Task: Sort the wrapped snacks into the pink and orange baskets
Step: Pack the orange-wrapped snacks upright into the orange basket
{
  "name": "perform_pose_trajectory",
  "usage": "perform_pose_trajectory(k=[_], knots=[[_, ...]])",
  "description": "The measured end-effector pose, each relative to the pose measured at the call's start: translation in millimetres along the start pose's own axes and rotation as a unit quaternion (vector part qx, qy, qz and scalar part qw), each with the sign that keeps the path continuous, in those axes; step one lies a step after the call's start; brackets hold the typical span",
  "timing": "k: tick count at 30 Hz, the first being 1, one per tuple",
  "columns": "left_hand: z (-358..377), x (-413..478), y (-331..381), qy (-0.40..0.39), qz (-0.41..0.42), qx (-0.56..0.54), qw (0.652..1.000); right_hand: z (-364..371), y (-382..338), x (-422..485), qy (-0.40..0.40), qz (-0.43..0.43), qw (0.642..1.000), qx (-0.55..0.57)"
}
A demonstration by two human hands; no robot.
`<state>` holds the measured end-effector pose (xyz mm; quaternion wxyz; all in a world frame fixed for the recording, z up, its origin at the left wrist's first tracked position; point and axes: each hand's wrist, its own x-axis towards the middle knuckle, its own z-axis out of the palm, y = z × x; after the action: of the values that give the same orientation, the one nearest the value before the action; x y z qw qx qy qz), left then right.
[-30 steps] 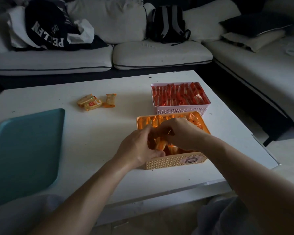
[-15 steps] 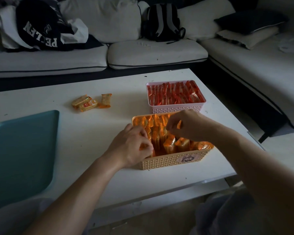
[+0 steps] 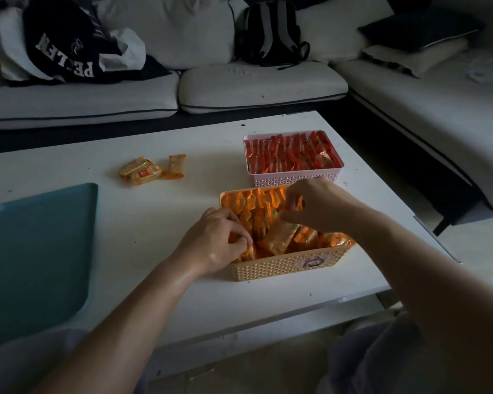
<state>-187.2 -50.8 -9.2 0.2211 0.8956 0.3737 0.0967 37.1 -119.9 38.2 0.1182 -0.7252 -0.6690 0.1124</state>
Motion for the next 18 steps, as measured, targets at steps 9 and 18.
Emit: perform_pose_trajectory(k=[9, 18], knots=[[11, 0, 12, 0.081, 0.042, -0.059, 0.994, 39, -34, 6, -0.061, 0.063, 0.993, 0.078], [20, 2, 18, 0.083, 0.108, 0.029, 0.990, -5, 19, -14, -0.087, 0.002, 0.996, 0.000]])
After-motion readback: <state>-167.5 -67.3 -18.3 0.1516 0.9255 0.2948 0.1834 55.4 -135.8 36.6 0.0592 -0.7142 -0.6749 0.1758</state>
